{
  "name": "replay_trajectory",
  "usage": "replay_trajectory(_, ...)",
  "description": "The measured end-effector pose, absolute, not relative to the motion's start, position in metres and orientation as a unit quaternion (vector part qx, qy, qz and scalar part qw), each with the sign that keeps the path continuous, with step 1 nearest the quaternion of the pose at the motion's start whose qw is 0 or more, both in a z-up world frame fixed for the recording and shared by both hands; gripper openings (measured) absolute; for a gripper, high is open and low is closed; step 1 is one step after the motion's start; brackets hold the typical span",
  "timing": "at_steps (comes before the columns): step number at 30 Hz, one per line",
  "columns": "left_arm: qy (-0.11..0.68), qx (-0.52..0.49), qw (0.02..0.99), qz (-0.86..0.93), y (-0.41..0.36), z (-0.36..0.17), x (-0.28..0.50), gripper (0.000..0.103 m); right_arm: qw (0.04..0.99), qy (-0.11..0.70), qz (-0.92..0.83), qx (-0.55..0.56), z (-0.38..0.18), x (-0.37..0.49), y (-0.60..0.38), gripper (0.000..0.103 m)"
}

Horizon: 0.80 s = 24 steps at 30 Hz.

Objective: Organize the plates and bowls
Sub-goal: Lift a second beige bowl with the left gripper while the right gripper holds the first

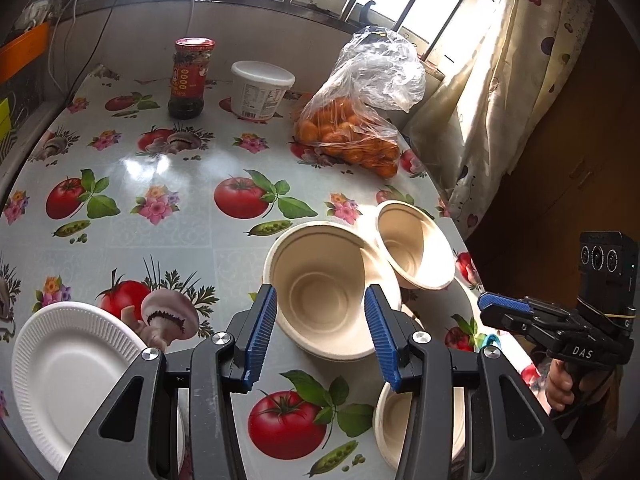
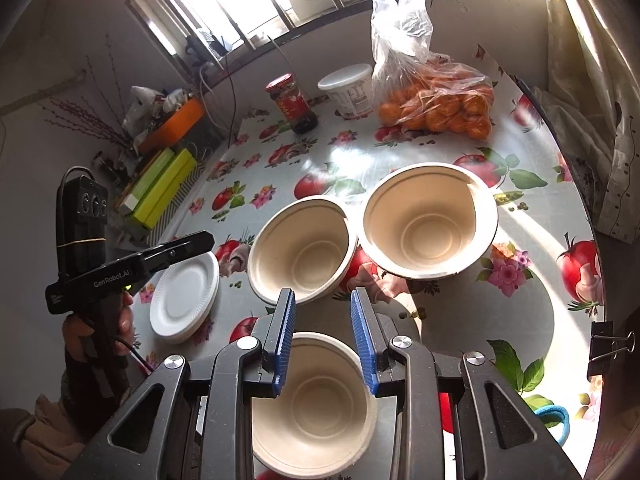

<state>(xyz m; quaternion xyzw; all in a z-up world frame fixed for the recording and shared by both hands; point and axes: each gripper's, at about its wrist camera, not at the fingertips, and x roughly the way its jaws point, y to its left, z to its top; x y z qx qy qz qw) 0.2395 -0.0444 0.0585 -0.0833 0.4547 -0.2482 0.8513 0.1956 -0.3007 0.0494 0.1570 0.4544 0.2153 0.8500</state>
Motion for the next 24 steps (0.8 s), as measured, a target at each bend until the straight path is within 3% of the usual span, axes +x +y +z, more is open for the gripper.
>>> replay_trajectory(20,0.498,-0.086,0.830,-0.236,-0.053,0.014,0.280,0.047,0.812,0.510,0.208,0.193,0.000,0.243,-0.283,0.027)
replay_trajectory(24,0.508,-0.084,0.825,-0.233,-0.057,0.005,0.282,0.033,0.807,0.516,0.209,0.197,-0.005,0.246,-0.281,0.026)
